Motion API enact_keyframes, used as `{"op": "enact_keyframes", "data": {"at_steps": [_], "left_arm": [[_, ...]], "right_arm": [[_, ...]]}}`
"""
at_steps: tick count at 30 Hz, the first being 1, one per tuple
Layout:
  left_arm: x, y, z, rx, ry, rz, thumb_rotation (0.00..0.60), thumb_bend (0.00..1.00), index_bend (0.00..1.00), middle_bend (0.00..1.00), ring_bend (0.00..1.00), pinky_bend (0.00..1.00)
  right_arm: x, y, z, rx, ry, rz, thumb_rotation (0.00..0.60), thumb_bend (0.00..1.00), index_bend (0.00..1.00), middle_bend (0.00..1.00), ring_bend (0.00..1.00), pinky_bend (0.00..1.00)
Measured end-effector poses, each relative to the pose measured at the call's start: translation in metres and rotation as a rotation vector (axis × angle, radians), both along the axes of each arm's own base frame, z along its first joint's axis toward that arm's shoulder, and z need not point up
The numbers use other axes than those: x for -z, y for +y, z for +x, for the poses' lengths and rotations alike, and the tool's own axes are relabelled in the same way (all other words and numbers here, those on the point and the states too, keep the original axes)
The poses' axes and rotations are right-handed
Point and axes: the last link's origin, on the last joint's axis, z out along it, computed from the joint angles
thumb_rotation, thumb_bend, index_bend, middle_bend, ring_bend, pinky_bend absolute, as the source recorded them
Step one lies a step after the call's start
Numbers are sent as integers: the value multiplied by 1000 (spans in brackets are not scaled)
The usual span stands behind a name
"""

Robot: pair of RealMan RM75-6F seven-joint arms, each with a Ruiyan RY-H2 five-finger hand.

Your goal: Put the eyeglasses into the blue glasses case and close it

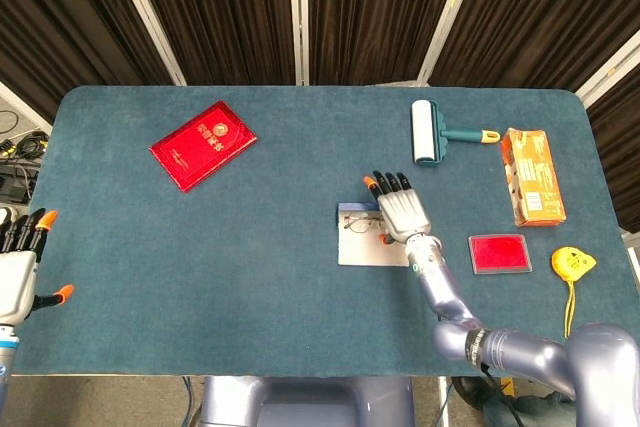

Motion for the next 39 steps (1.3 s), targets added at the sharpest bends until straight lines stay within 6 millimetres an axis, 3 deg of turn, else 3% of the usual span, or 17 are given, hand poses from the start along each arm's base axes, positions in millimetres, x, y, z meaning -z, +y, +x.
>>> {"op": "enact_keyframes", "data": {"at_steps": [9,23,32,39], "left_arm": [[1,4,-5,-16,2,-6,600,0,0,0,0,0],[1,8,-10,-34,4,-2,600,0,0,0,0,0],[2,8,-10,-36,5,-2,600,0,0,0,0,0],[2,8,-9,-30,1,-6,600,0,0,0,0,0]], "right_arm": [[13,-12,2,17,36,-1,600,87,0,0,0,0],[17,-32,-2,59,62,-70,600,88,0,0,0,0],[19,-27,3,42,41,-63,600,88,0,0,0,0],[9,-13,12,-11,12,-70,600,88,0,0,0,0]]}}
